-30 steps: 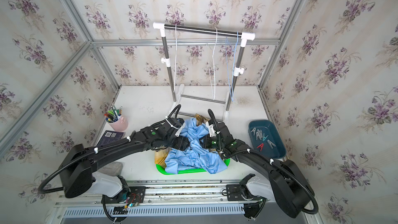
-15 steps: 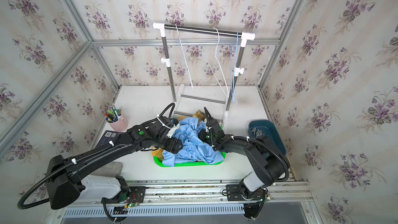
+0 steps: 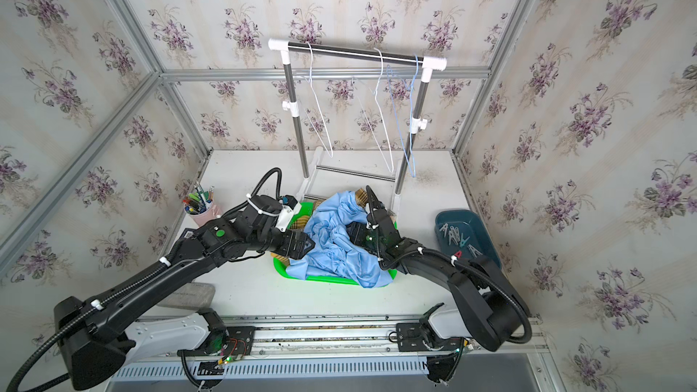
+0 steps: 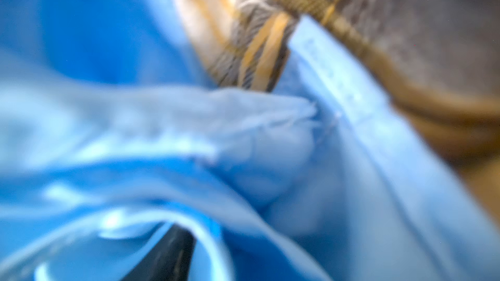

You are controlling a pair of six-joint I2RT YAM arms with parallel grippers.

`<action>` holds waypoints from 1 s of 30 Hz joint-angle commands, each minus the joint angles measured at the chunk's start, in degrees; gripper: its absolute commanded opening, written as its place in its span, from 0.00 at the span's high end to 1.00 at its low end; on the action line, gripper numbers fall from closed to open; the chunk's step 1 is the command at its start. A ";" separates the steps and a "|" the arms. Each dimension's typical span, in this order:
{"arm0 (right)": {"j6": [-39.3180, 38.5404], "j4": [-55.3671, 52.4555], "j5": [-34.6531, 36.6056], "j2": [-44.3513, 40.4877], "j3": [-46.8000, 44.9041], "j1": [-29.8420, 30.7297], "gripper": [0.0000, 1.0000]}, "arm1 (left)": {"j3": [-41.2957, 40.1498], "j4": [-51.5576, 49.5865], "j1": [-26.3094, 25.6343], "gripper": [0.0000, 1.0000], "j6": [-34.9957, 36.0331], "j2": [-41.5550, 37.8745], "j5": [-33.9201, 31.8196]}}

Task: Remove the clothespins securing long-sleeve shirts to the hanger
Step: Adjust the long-sleeve shirt at the bin, then reset both arms

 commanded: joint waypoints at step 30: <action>-28.26 14.82 19.64 -33.83 -14.00 -32.41 0.00 | -12.63 16.45 23.08 0.01 16.16 -13.30 -39.97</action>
